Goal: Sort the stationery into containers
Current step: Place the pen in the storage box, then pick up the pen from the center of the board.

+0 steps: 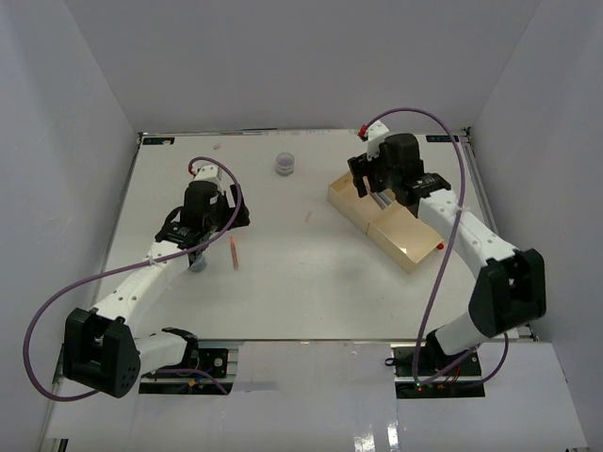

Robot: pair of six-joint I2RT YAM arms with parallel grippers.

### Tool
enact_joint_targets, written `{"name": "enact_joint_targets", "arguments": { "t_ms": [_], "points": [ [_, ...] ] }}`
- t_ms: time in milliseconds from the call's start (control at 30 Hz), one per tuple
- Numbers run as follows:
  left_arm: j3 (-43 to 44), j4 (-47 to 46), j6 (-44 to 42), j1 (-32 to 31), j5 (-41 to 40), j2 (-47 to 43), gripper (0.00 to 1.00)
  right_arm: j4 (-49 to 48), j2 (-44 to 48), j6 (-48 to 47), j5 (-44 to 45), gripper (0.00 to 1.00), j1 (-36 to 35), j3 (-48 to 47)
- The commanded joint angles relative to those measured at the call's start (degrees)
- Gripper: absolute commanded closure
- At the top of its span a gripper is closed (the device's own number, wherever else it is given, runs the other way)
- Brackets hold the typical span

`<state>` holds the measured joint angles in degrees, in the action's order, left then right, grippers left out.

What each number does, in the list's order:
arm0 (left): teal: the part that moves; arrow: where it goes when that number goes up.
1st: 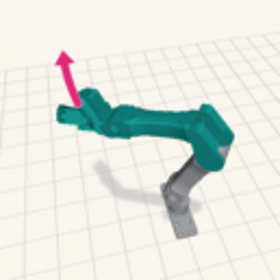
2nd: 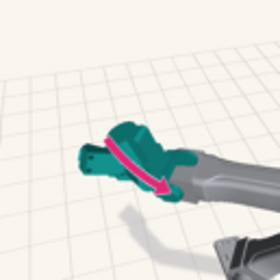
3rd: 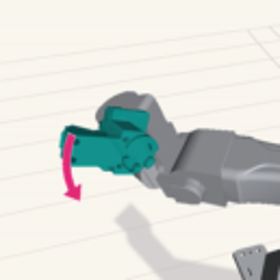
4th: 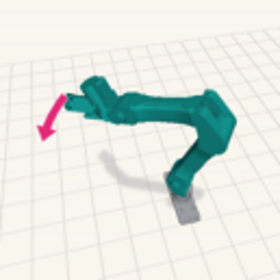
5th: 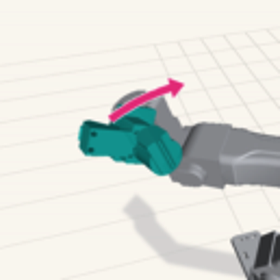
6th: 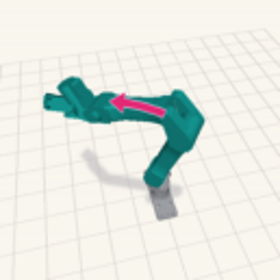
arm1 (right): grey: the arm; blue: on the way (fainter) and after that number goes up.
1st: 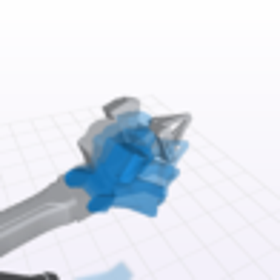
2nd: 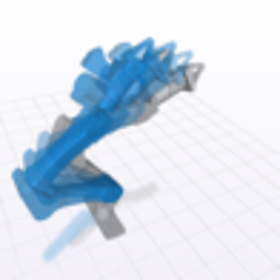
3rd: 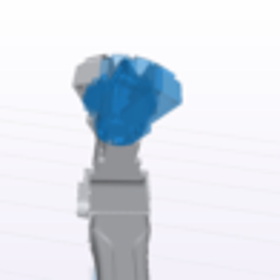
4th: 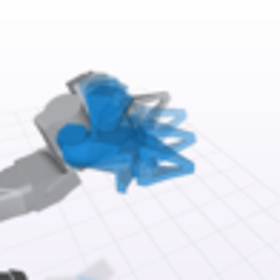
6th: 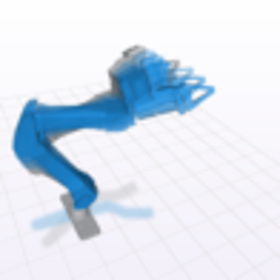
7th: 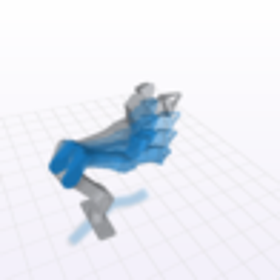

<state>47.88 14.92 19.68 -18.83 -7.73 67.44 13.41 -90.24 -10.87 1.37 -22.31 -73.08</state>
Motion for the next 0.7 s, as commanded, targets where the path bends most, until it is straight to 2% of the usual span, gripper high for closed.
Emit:
{"name": "enact_joint_targets", "arguments": {
  "t_ms": [0, 133, 300, 667],
  "points": [
    [3.3, 6.5, 5.6, 0.3, -2.4, 0.0, 0.02, -1.9, 9.3, 2.9, 0.7, 0.18, -2.8, 4.9],
    [3.5, 13.2, 9.0, 0.2, -2.6, -0.1, 0.02, -5.6, 17.3, 7.0, -3.0, 0.16, -5.5, 13.0],
    [0.6, 15.8, 11.8, 0.0, 0.2, 1.3, 0.04, -9.9, 24.1, 10.4, -4.4, 0.15, -8.0, 21.6],
    [-0.4, 17.3, 14.2, -1.8, -0.2, 9.3, 0.27, -15.4, 29.3, 14.6, -8.6, 0.14, -8.4, 31.7]
  ]
}}
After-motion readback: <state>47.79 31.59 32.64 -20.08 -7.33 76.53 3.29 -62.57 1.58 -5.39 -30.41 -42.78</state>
